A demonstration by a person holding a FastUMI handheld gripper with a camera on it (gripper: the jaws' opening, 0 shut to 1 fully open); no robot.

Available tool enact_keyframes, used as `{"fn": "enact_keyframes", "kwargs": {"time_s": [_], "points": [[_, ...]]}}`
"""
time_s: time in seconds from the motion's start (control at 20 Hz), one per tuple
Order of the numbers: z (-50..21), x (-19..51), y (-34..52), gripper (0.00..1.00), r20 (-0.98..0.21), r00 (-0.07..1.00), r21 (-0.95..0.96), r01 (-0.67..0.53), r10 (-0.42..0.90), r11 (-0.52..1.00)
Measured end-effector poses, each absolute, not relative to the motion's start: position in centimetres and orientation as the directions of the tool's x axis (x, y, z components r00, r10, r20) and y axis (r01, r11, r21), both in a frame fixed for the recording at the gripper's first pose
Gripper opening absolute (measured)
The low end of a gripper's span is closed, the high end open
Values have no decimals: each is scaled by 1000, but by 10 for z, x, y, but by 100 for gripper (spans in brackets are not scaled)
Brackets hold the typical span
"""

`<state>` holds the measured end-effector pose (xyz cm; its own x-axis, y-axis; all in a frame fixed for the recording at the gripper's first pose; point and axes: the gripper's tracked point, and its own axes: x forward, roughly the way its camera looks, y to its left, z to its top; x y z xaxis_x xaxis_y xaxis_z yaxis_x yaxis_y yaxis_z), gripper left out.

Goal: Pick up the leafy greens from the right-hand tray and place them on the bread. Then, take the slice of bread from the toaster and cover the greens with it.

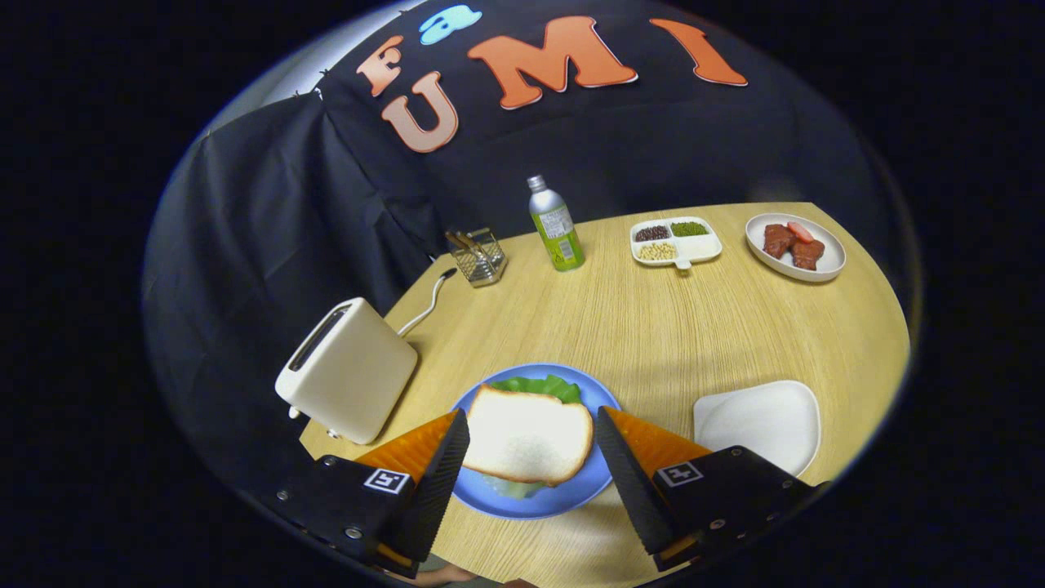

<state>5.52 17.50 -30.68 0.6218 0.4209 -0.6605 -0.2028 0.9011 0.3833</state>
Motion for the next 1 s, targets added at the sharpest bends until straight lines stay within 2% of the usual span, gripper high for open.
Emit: {"fn": "enact_keyframes", "kwargs": {"time_s": [0.15,0.5,1.0], "points": [[-262,63,152,95,-583,725,301,-228,367,926],[-154,60,109,96,-372,881,155,-251,292,955],[-45,30,54,97,-89,989,-38,-118,114,992]]}}
